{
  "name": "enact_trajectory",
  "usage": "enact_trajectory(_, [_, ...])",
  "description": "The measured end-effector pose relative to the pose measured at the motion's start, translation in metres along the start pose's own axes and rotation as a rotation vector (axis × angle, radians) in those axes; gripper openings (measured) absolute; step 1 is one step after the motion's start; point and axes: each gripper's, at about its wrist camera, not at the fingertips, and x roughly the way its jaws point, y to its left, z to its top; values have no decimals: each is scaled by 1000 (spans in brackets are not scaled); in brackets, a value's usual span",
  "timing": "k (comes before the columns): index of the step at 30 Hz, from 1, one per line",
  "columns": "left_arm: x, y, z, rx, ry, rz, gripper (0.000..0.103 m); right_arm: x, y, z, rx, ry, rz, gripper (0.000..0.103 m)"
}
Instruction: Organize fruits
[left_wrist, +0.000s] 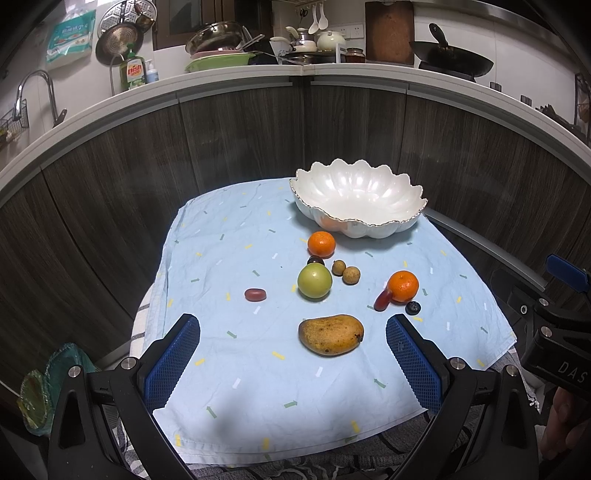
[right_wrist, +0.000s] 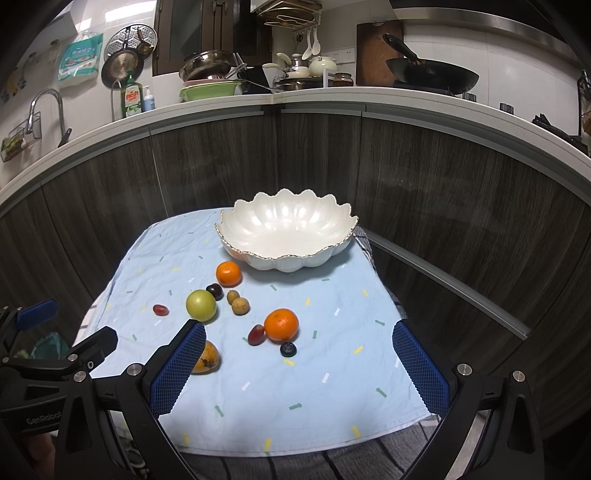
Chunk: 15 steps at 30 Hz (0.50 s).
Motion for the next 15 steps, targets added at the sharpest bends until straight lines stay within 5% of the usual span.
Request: enact_trajectory(15, [-1,-2,0,1,0,0,103,0,0,0,0,-1,1,102])
